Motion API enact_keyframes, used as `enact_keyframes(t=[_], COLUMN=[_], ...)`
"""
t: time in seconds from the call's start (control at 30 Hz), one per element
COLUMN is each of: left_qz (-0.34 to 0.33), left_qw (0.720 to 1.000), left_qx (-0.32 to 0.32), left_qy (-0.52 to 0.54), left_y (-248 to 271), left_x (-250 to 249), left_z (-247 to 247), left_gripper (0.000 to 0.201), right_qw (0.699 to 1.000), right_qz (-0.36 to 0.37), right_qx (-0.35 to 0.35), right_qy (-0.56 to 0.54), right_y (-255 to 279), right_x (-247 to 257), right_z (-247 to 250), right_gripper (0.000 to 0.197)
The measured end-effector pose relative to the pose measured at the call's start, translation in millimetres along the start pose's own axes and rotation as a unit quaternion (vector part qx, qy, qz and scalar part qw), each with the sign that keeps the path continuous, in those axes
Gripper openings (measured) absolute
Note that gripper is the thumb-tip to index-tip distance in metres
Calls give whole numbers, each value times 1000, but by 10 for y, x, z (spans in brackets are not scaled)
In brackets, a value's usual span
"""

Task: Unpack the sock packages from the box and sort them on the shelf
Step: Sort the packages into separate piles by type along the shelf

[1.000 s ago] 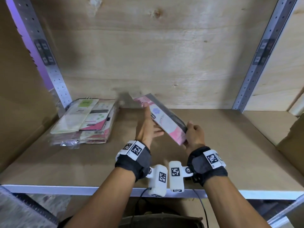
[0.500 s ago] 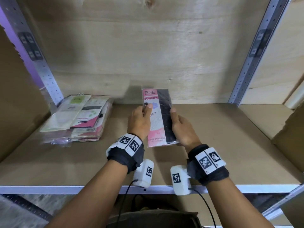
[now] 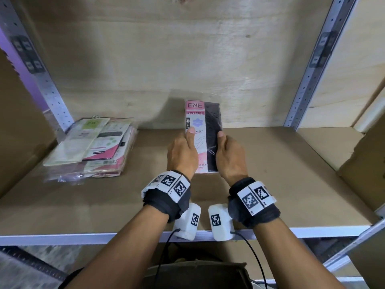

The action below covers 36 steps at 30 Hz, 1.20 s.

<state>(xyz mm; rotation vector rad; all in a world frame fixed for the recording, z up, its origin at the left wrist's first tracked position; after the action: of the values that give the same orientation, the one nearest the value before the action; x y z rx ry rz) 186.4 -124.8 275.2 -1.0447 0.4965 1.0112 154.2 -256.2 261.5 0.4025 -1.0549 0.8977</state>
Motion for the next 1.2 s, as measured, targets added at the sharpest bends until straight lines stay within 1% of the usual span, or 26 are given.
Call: enact_keyframes(t=[0.07, 0.13, 0.17, 0.23, 0.27, 0.33, 0.37, 0.43, 0.53, 0.6, 0.67, 0.77, 0.83, 0.9, 0.97, 1.03, 1.07, 1.1, 1.13, 1.17, 1.2], left_qz=[14, 47, 63, 81, 85, 78, 67, 43, 23, 41, 77, 101, 109, 119, 140, 164, 171, 172, 169, 165, 164], left_qw=[998, 990, 985, 978, 977, 981, 984, 989, 984, 972, 951, 927, 927, 932, 935, 933, 933, 934, 934, 933, 930], left_qx=[-7, -9, -11, -12, -10, 3, 20, 75, 153, 197, 246, 318, 327, 322, 315, 315, 314, 313, 314, 320, 330], left_qy=[59, 131, 157, 190, 196, 179, 161, 122, 87, 123, 171, 169, 148, 116, 83, 61, 49, 33, 16, 8, 11], left_y=[-33, -40, -30, -2, 7, 1, -17, -57, -73, -58, -30, 31, 57, 55, 51, 46, 37, 28, 20, 20, 28], left_x=[51, 112, 137, 182, 195, 208, 210, 217, 227, 258, 307, 372, 399, 431, 468, 489, 495, 496, 494, 494, 496], left_z=[-16, -55, -73, -108, -119, -116, -107, -72, 9, 36, 24, -32, -54, -55, -35, -6, 7, 26, 39, 39, 26], left_gripper=[60, 61, 61, 59, 57, 53, 52, 54, 50, 41, 32, 38, 39, 40, 46, 60, 74, 83, 87, 84, 73], right_qw=[996, 979, 968, 954, 953, 962, 969, 976, 978, 983, 985, 979, 970, 959, 949, 949, 952, 954, 955, 955, 954], right_qz=[-48, -127, -154, -174, -171, -156, -149, -140, -120, -103, -103, -92, -100, -116, -122, -110, -99, -90, -84, -82, -83], right_qx=[36, 85, 104, 127, 127, 115, 110, 118, 148, 146, 138, 138, 149, 174, 187, 175, 167, 166, 175, 190, 204], right_qy=[-60, -137, -169, -211, -216, -191, -166, -120, -81, -43, 3, 115, 165, 192, 221, 238, 238, 233, 223, 212, 203], right_y=[-62, -96, -100, -93, -90, -95, -94, -107, -136, -143, -140, -149, -152, -127, -96, -79, -73, -71, -71, -66, -55], right_x=[-64, -138, -162, -197, -212, -242, -256, -289, -318, -321, -320, -343, -372, -404, -436, -449, -433, -414, -403, -393, -389], right_z=[-3, -38, -62, -114, -130, -130, -112, -52, 54, 103, 127, 138, 143, 143, 150, 187, 213, 233, 240, 238, 234], right_gripper=[50, 53, 54, 55, 56, 56, 55, 56, 59, 56, 53, 52, 52, 47, 44, 40, 38, 37, 35, 33, 32])
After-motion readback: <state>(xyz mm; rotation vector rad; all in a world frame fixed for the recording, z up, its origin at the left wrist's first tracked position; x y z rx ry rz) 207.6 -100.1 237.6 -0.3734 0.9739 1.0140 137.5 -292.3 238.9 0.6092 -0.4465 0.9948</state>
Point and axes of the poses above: each hand's wrist, its own y-axis away from the middle knuckle, its own z-axis out of the back of the hand, x = y × z, the point moved 3 cm from there along -y, towards the middle knuckle, and after that the axes turned 15 degrees about -z, right-handed, at the moved point
